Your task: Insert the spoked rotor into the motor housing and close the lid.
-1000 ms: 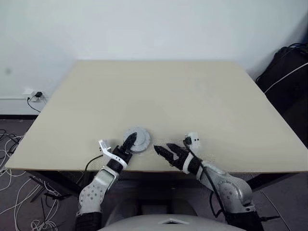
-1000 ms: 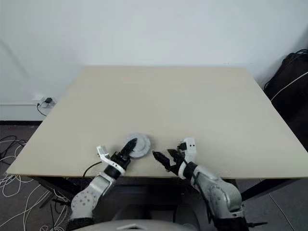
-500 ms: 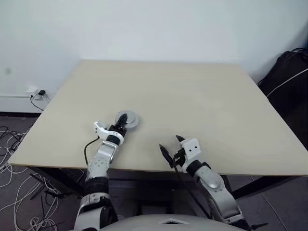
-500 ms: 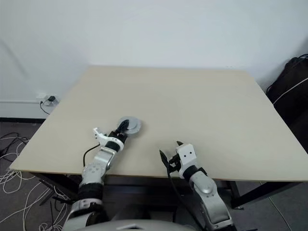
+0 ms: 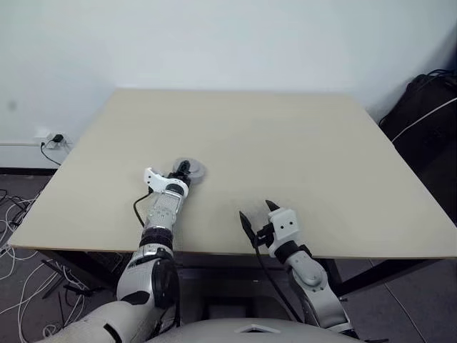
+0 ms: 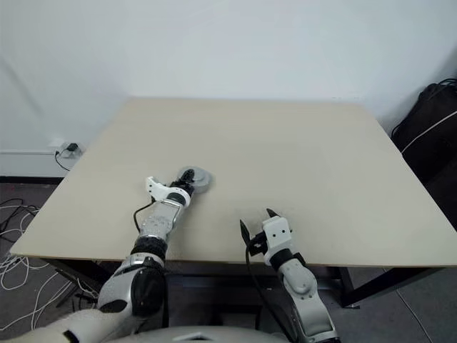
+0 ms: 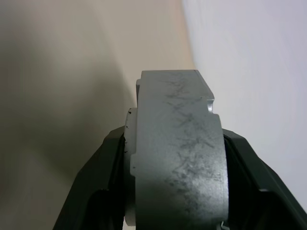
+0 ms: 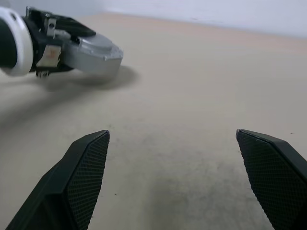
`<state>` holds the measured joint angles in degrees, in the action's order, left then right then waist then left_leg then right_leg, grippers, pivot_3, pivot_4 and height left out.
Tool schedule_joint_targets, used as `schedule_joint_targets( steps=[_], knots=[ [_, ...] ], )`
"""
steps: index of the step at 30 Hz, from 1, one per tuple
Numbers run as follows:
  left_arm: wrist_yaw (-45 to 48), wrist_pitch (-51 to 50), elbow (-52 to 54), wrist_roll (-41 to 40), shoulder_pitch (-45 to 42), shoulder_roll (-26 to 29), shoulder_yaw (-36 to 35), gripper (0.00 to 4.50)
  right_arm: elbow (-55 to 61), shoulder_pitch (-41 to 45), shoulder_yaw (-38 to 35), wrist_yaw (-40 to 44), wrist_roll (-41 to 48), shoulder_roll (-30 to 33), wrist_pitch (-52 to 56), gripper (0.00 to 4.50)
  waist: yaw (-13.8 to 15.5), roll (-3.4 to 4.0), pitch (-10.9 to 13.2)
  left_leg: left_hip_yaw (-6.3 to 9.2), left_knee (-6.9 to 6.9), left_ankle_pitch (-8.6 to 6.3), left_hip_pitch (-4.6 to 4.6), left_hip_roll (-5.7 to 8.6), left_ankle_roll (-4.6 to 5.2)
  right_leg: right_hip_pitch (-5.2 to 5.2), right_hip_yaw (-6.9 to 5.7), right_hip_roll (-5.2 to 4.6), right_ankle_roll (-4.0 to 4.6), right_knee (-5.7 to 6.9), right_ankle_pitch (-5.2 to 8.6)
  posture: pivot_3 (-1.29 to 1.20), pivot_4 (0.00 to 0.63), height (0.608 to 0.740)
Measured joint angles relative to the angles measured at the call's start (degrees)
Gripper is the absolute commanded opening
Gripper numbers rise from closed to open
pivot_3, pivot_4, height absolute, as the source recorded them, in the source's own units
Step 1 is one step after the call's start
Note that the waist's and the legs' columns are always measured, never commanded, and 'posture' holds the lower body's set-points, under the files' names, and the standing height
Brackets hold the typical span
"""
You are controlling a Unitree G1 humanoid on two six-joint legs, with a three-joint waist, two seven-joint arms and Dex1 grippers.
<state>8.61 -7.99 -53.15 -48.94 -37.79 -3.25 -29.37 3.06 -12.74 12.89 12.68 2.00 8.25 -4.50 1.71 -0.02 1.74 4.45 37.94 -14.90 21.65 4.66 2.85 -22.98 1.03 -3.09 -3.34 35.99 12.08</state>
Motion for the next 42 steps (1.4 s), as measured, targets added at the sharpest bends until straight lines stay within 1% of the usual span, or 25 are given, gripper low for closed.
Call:
schedule_joint_targets(
  steps=[6,7,8,9,12,13,17,21,24,26,31,32,34,37,39,42],
  knots=[
    [0.4,0.69,-7.15,2.1,-2.24,1.16,-2.17,2.12,-0.06,0.0,0.04,0.04,-0.28,-0.1,0.0,4.5,-0.09,0.0,0.0,0.0,0.0,0.01,0.0,0.04,0.01,-0.02,0.03,-0.02,-0.01,0.0,-0.02,0.0,0.0,0.74],
    [0.76,0.71,-7.46,2.33,-2.27,1.13,-2.49,2.83,-0.08,0.0,0.04,0.04,-0.34,-0.11,0.0,4.5,-0.07,-0.01,0.0,0.01,0.0,0.01,0.0,0.04,0.0,-0.02,0.03,-0.02,0.0,0.0,-0.02,0.0,0.0,0.74],
    [0.79,0.57,-7.59,2.7,-2.46,1.27,-2.74,2.97,-0.07,0.0,0.03,0.04,-0.41,-0.14,0.0,4.5,-0.06,-0.01,-0.01,0.02,0.0,0.0,-0.01,0.04,0.01,-0.01,0.02,-0.02,-0.01,0.01,-0.02,0.0,0.0,0.74],
    [0.79,0.49,-7.62,2.85,-2.54,1.29,-2.82,3.26,-0.08,0.0,0.04,0.05,-0.42,-0.17,0.0,4.5,-0.06,-0.01,-0.01,0.01,0.0,-0.01,-0.01,0.04,0.03,0.0,0.03,-0.03,-0.01,0.01,-0.03,0.0,0.0,0.74],
    [0.82,-0.31,-7.7,3.49,-2.55,1.23,-3.26,4.37,-0.08,-0.02,0.04,0.06,-0.44,-0.24,0.04,4.5,-0.08,-0.02,-0.02,0.01,0.01,-0.1,-0.05,0.04,0.18,0.02,0.03,-0.03,-0.04,0.02,-0.05,0.0,0.0,0.74],
    [0.84,-0.52,-7.54,3.76,-2.59,1.2,-3.26,4.47,-0.08,-0.02,0.04,0.08,-0.46,-0.24,0.05,4.5,-0.09,-0.01,-0.11,0.01,0.01,-0.11,-0.12,0.04,0.19,0.08,0.03,-0.03,-0.04,0.02,-0.05,0.0,0.0,0.74],
    [-0.54,-2.09,-4.24,4.9,-0.6,1.01,-3.16,4.47,-0.09,-0.08,0.07,0.1,-0.58,-0.41,0.13,4.5,-0.49,0.04,-0.3,0.0,0.0,-0.27,-0.34,0.02,-0.01,0.26,0.04,-0.03,-0.05,0.04,-0.04,0.0,0.0,0.74],
    [-3.68,-6.32,4.97,6.24,4.74,0.22,-1.05,4.47,-0.14,-0.16,0.1,0.15,-0.61,-0.76,0.3,4.5,-1.21,0.01,-0.55,-0.04,-0.13,-0.31,-0.7,-0.01,-0.01,0.52,0.11,-0.03,-0.01,0.04,-0.01,0.0,0.0,0.74],
    [-6.0,-11.28,15.32,7.2,11.51,-0.11,1.59,4.47,-0.18,-0.21,0.1,0.34,-0.52,-1.15,1.23,4.5,-2.05,0.13,-1.03,-0.07,-0.24,-0.37,-0.92,-0.05,-0.04,0.65,0.18,-0.02,0.07,0.05,0.09,0.0,0.0,0.74],
    [-6.91,-14.13,20.84,7.57,15.09,-0.07,3.15,4.47,-0.23,-0.38,0.0,0.67,-0.33,-1.3,1.44,4.5,-2.42,0.19,-1.18,-0.07,-0.26,-0.41,-1.05,-0.14,-0.1,0.76,0.21,-0.08,-0.05,0.06,0.27,0.0,0.0,0.74],
    [-7.3,-22.52,36.46,10.11,26.96,1.86,10.12,4.47,-0.41,-0.43,-0.62,1.05,0.91,-2.12,2.74,4.5,-2.72,0.61,-1.54,-0.06,-0.36,-0.47,-1.35,-0.24,-0.18,1.02,0.21,-0.14,0.11,0.07,0.49,0.0,0.0,0.74],
    [-7.23,-23.64,38.84,10.55,28.81,2.41,11.37,4.47,-0.42,-0.38,-0.94,1.11,1.17,-2.25,2.95,4.5,-2.71,0.64,-1.56,-0.07,-0.39,-0.48,-1.46,-0.24,-0.17,1.13,0.22,-0.17,0.26,0.07,0.62,0.0,0.0,0.74],
    [-6.55,-25.17,43.87,11.94,33.06,3.62,14.15,4.47,-0.51,-0.36,-1.69,1.1,1.79,-2.61,3.76,4.5,-2.74,0.65,-1.54,-0.06,-0.49,-0.52,-1.76,-0.24,-0.19,1.41,0.25,-0.22,0.3,0.07,0.74,0.0,0.0,0.74],
    [-5.64,-24.8,49.97,15.51,38.56,4.66,18.37,4.47,-0.7,-0.31,-2.84,1.07,2.99,-3.72,4.2,4.5,-2.75,0.71,-1.5,-0.06,-0.56,-0.54,-1.85,-0.24,-0.19,1.5,0.31,-0.31,0.34,0.06,0.84,0.0,0.0,0.74],
    [-4.7,-20.29,51.44,20.85,41.46,5.82,22.6,4.47,-0.77,-0.2,-3.72,0.85,4.0,-4.79,4.77,4.5,-2.71,0.74,-1.47,-0.06,-0.63,-0.55,-1.84,-0.24,-0.2,1.46,0.33,-0.32,0.36,0.06,0.86,0.0,0.0,0.74],
    [-4.13,-9.88,51.46,30.4,46.02,6.81,28.42,4.47,-0.86,-0.19,-5.66,-0.35,5.22,-6.48,4.94,4.5,-2.67,0.73,-1.42,-0.06,-0.77,-0.55,-1.8,-0.24,-0.22,1.34,0.34,-0.32,0.42,0.03,0.9,0.0,0.0,0.74]
  ],
)
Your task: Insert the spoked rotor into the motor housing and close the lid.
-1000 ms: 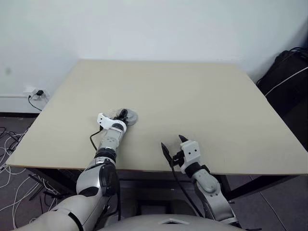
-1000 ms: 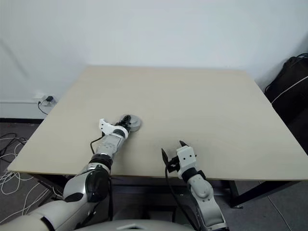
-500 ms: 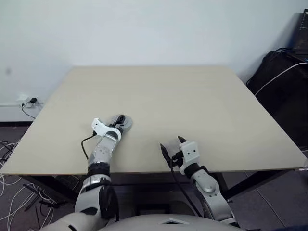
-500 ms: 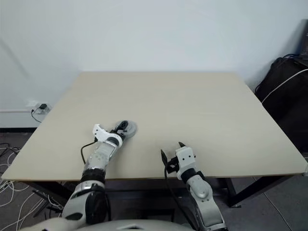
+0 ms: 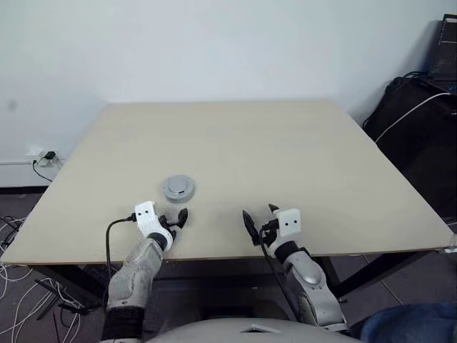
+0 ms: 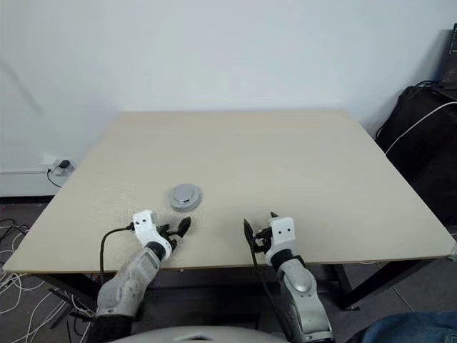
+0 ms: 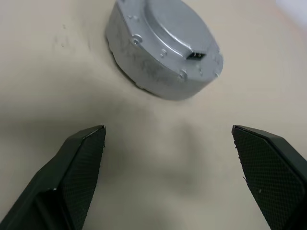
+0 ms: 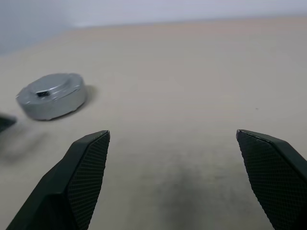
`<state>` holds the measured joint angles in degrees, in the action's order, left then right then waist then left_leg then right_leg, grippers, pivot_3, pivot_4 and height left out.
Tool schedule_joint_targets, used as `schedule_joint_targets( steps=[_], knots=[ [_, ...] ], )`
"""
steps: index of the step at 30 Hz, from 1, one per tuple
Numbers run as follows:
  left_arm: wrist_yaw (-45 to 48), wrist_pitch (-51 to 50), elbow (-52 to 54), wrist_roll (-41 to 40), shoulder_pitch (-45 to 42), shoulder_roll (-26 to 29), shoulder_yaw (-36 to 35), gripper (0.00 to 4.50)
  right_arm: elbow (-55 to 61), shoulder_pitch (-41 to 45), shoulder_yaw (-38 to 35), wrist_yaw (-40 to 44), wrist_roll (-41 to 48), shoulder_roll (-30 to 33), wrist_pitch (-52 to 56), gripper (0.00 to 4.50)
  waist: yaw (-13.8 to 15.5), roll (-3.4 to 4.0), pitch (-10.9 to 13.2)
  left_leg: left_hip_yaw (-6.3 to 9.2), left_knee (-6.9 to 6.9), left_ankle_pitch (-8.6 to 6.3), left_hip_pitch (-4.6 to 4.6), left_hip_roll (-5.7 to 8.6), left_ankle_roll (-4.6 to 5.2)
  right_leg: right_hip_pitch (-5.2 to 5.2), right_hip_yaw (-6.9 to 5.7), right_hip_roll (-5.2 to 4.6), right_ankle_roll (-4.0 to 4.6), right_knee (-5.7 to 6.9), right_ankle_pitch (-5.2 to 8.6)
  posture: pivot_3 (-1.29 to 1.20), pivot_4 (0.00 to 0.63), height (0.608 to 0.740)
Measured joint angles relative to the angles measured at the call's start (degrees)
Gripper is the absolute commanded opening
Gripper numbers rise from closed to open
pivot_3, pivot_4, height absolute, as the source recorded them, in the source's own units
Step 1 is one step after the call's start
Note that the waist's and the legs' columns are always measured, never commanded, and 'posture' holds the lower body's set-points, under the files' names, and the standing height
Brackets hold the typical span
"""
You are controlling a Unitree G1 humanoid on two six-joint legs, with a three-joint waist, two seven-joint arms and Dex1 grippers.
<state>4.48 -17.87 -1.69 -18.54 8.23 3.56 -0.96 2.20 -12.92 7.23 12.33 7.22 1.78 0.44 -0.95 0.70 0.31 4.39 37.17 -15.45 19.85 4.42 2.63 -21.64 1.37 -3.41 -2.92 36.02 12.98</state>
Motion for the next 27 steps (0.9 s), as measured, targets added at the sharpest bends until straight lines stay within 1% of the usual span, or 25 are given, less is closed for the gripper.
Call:
schedule_joint_targets(
  steps=[3,6,9,12,19,27],
  knots=[
    [-3.46,8.31,-0.82,8.63,3.03,0.05,2.4,4.47,-0.12,0.05,-1.84,-1.68,0.13,-0.82,-0.02,4.5,0.75,-0.06,0.3,0.03,-0.02,0.0,0.22,0.0,-0.01,-0.23,-0.05,-0.01,0.0,0.0,0.02,0.0,0.0,0.74],
    [-10.41,18.49,-3.6,17.43,3.63,-0.82,3.13,4.47,-1.57,0.05,-4.06,-4.54,-0.11,-2.1,-0.44,4.5,1.89,-0.13,0.48,0.03,-0.01,0.0,0.36,0.0,-0.01,-0.37,-0.09,-0.03,-0.02,0.0,0.01,0.0,0.0,0.74],
    [-12.84,26.77,-6.28,22.5,3.58,-0.56,4.17,4.47,-2.41,0.03,-5.06,-7.04,-1.84,-2.34,-2.49,4.5,2.65,-0.1,0.57,0.03,0.01,0.0,0.56,0.05,0.0,-0.55,-0.12,-0.08,-0.04,-0.02,0.0,0.0,0.0,0.74],
    [-12.71,31.79,-8.18,23.95,3.2,-0.63,4.81,4.47,-4.06,-0.03,-5.96,-9.97,-4.08,-2.77,-7.03,4.5,2.79,-0.1,0.56,0.03,0.03,0.01,0.8,0.05,0.01,-0.81,-0.15,-0.08,-0.06,-0.01,-0.02,0.0,0.0,0.74],
    [-11.76,40.94,-12.34,23.91,1.24,-0.8,4.06,4.47,-8.93,-2.11,-8.91,-16.58,-8.02,-4.69,-20.77,4.5,2.59,-0.07,0.6,0.03,-0.01,0.01,0.82,0.05,0.01,-0.85,-0.31,-0.05,-0.05,-0.01,-0.01,0.0,0.0,0.74],
    [-9.32,45.94,-15.08,23.81,0.45,-1.24,4.46,4.47,-10.84,-3.4,-9.36,-17.47,-7.83,-5.29,-24.27,4.5,2.56,-0.04,0.65,0.02,0.04,0.02,0.81,0.05,0.03,-0.81,-0.32,-0.05,-0.05,0.01,-0.01,0.0,0.0,0.74]
  ],
)
